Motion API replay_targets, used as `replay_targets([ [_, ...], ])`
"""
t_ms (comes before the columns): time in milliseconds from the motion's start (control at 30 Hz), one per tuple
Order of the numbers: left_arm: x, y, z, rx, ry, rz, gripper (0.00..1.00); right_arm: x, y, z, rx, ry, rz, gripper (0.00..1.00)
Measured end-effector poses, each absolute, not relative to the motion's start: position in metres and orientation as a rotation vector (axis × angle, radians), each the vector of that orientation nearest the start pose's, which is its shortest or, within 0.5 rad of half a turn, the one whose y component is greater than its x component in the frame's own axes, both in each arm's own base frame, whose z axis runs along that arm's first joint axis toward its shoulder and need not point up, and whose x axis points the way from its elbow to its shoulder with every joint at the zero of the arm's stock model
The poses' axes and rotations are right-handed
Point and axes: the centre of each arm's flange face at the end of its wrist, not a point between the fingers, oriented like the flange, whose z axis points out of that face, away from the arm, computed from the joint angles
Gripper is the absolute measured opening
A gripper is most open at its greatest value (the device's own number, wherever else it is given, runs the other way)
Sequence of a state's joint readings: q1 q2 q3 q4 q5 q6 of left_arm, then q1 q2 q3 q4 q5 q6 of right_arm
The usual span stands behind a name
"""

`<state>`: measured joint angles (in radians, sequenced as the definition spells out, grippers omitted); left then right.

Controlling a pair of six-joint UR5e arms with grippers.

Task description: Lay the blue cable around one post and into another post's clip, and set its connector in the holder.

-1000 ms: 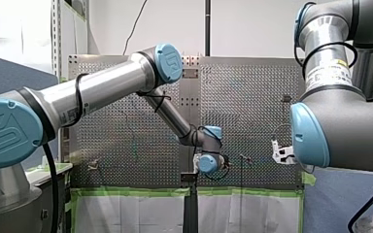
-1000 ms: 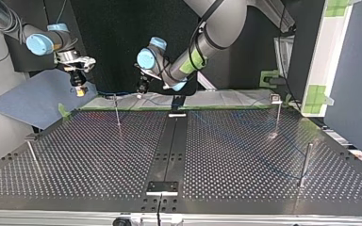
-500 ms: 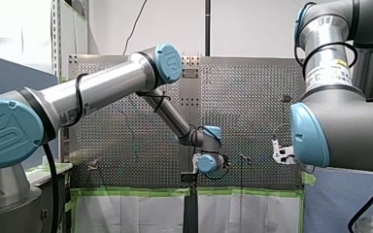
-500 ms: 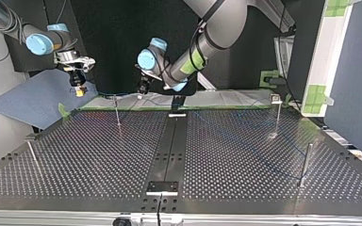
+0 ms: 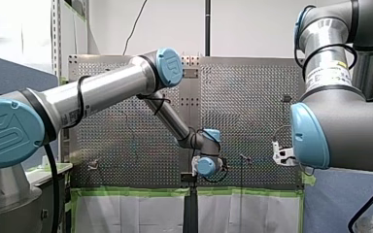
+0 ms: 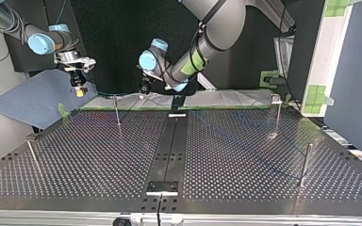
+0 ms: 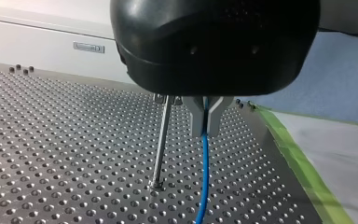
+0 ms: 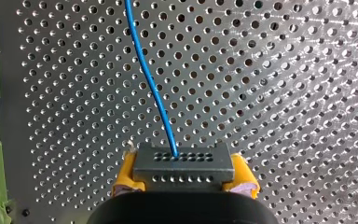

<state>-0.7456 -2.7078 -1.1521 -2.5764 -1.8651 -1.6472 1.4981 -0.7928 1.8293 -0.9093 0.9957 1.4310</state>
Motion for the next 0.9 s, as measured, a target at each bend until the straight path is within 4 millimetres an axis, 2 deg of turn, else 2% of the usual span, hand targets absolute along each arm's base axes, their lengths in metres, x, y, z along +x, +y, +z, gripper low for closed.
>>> replay_targets([
  [900,0.506,-0.595,-0.017,0.343,1.668,-0.372,0.07,0.145,-0.590,0.022,1.654,-0.927,1.490,0.00],
])
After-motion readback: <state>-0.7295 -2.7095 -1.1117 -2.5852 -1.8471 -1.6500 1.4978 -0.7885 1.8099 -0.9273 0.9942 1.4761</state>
